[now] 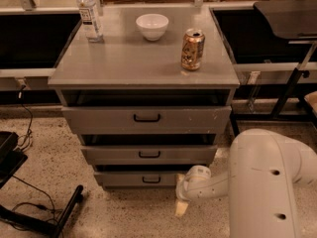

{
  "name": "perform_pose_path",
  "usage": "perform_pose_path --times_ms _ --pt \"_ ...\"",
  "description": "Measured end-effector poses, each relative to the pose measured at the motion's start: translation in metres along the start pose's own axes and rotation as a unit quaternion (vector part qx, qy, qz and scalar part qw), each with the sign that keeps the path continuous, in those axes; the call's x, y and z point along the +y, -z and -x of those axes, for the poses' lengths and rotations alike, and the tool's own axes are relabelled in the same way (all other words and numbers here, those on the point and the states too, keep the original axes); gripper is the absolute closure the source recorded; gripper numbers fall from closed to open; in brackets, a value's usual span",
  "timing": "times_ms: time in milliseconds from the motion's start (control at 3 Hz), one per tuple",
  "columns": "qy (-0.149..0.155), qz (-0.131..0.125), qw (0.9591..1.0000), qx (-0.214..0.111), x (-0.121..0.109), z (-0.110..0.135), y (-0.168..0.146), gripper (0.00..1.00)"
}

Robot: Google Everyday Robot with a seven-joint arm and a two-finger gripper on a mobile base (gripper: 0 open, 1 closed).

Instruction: Open bottom drawer

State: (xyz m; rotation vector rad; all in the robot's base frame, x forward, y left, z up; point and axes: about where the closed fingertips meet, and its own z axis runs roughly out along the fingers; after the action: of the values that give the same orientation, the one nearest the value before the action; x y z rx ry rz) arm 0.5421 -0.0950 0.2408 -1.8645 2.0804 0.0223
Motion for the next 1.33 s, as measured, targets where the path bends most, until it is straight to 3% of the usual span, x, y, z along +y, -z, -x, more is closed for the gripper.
perform_pose_path --times_ms 667,1333 --pt "-0.003 -0.034 0.9991 0.023 -0.049 -0.001 -0.047 0.0" --pt "-0.043 -0.035 0.997 0.054 -0.068 -0.003 -0.09 0.06"
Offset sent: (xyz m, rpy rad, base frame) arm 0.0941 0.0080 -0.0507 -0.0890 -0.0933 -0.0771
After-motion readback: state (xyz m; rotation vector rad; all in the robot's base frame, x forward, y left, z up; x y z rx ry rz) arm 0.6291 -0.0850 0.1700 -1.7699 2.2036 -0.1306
